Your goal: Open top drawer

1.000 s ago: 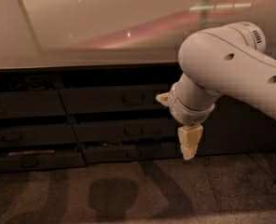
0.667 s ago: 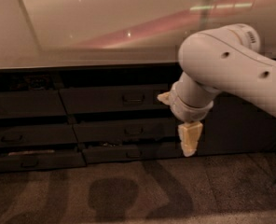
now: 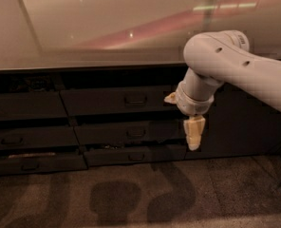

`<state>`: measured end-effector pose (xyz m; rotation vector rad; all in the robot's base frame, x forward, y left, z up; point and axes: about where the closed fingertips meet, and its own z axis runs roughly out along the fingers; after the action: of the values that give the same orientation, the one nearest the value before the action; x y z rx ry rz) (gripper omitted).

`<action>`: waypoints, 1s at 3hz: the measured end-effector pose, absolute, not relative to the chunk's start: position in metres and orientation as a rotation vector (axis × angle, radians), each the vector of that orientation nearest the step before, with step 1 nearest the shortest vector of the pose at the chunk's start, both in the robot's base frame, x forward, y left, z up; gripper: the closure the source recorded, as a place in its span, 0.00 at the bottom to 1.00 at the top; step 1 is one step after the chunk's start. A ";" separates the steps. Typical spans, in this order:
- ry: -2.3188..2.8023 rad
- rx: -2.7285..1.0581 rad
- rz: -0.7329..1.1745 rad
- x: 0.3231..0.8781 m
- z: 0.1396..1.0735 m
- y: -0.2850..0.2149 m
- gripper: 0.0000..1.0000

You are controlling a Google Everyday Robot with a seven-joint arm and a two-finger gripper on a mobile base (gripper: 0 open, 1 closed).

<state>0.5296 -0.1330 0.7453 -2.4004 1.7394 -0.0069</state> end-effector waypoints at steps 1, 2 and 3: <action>1.734 -2.409 0.060 0.541 0.730 -0.135 0.00; 1.734 -2.410 0.060 0.541 0.730 -0.135 0.00; 1.707 -2.422 0.027 0.540 0.726 -0.134 0.00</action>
Offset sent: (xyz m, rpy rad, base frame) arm 0.0093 -0.0018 -0.0117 0.0177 0.0319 0.0087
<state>0.5398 -0.1337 0.7263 -2.4224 1.7068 0.0273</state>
